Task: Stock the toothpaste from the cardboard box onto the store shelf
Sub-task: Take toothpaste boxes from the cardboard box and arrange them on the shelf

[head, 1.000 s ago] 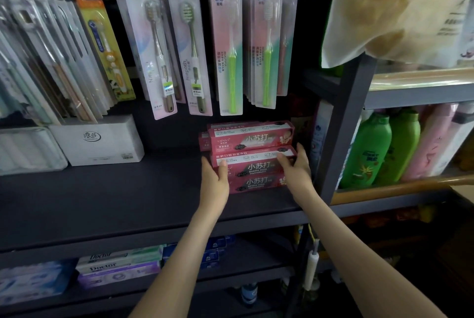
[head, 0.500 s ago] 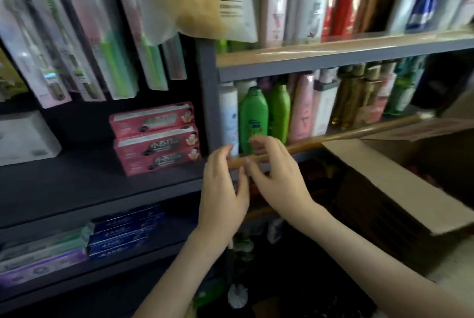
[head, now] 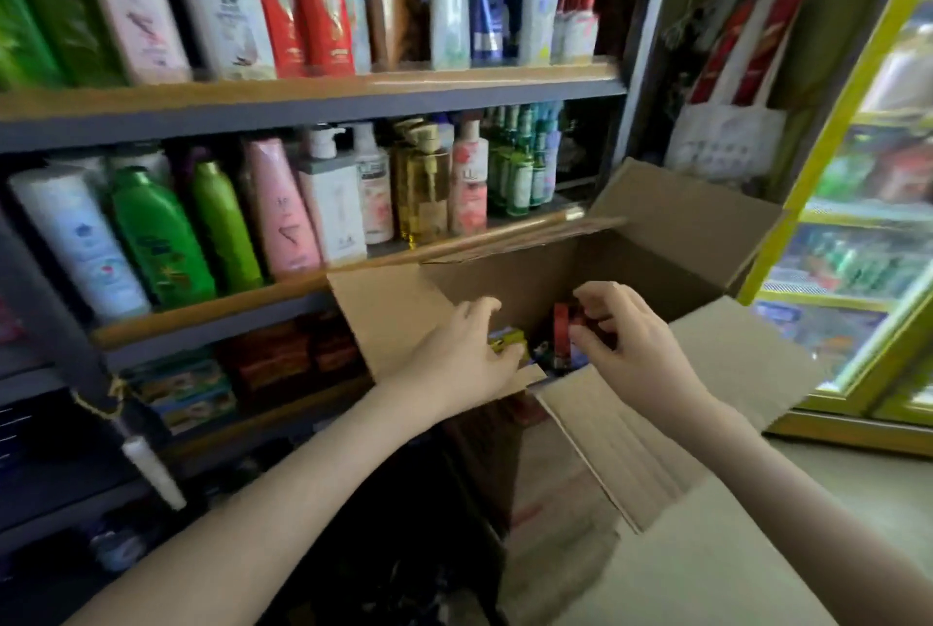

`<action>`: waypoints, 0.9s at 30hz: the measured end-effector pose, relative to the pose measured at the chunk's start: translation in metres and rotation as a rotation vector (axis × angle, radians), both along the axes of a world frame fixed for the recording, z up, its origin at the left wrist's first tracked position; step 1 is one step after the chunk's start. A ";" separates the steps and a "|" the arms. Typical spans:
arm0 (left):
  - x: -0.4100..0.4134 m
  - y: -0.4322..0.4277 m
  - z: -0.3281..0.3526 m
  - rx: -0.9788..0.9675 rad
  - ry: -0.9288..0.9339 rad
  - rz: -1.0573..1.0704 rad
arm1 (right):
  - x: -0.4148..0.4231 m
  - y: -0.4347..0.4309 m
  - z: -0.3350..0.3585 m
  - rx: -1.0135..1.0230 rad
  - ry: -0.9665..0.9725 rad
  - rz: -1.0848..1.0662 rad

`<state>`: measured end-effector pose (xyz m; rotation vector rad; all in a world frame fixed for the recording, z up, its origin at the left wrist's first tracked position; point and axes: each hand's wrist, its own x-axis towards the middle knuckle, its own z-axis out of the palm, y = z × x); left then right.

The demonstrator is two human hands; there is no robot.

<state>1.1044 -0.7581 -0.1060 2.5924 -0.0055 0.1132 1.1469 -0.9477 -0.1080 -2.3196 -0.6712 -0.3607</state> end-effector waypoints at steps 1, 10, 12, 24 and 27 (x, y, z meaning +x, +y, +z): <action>0.012 -0.007 -0.004 0.035 0.014 -0.014 | 0.012 -0.016 -0.003 -0.018 0.006 -0.015; 0.102 -0.023 -0.056 0.415 0.149 -0.042 | 0.136 -0.057 -0.051 -0.144 0.105 0.088; 0.123 -0.023 -0.064 0.443 0.171 -0.016 | 0.169 -0.051 -0.058 -0.216 0.104 0.152; 0.200 -0.005 -0.084 0.566 0.099 0.178 | 0.288 -0.007 -0.065 -0.352 0.050 0.469; 0.208 -0.007 -0.089 0.629 0.118 0.250 | 0.306 0.002 -0.065 -0.406 0.017 0.479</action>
